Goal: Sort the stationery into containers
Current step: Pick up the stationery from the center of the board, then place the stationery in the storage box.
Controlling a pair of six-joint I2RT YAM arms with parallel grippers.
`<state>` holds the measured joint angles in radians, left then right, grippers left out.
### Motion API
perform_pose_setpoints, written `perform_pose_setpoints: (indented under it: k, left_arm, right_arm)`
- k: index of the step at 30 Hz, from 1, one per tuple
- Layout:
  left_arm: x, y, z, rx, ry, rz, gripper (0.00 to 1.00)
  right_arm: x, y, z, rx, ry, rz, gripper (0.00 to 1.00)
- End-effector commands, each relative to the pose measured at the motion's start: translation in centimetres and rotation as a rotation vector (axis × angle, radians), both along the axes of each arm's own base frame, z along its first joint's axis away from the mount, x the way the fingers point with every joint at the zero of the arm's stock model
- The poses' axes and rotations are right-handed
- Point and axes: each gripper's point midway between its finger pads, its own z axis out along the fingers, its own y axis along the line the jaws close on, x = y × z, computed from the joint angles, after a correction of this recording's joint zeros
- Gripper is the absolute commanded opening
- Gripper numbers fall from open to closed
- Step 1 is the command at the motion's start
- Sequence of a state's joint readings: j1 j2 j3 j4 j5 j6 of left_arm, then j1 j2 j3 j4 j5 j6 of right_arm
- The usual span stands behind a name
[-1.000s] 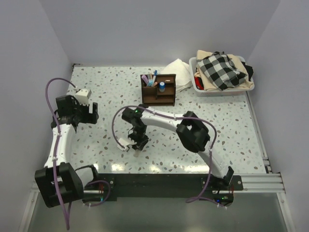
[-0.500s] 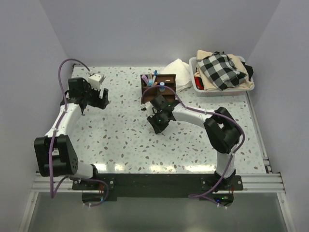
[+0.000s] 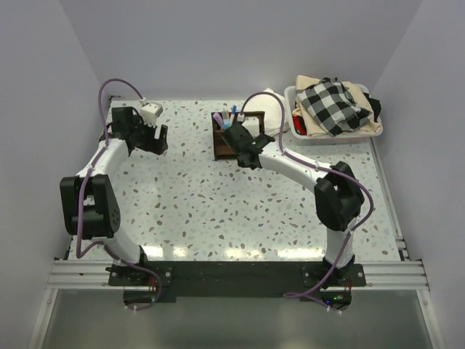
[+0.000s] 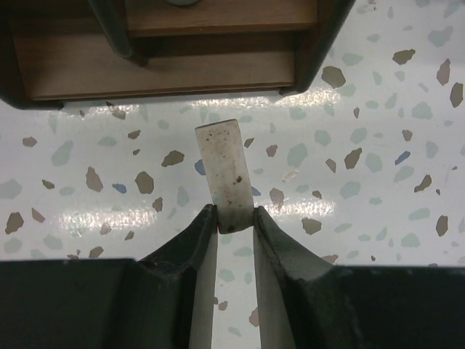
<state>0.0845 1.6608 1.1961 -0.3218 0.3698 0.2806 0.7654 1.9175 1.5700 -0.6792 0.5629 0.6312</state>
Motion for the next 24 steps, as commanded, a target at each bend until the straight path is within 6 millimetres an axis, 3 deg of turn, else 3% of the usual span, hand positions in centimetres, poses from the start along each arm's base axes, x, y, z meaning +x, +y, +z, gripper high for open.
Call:
perform_pose_setpoints:
  k: [1,7,17,24]
  left_arm:
    - [1.7,-0.3,2.4,-0.001,-0.08,-0.007,0.85]
    - [1.2,-0.3,2.2,0.001,-0.076,-0.001,0.85]
    - [0.2,-0.6,1.4,-0.019,-0.053,0.007,0.85]
    - [0.1,-1.0,1.8,-0.029,-0.058,0.003,0.84]
  right_arm:
    - [0.8,-1.0,0.8,0.007,-0.048,-0.125,0.0]
    - [2.5,-1.2,-0.3,0.005,-0.053,-0.157,0.0]
    - [5.9,-0.1,1.8,0.039,-0.201,-0.117,0.0]
    - [7.2,-0.1,1.1,0.035,-0.202,-0.121,0.0]
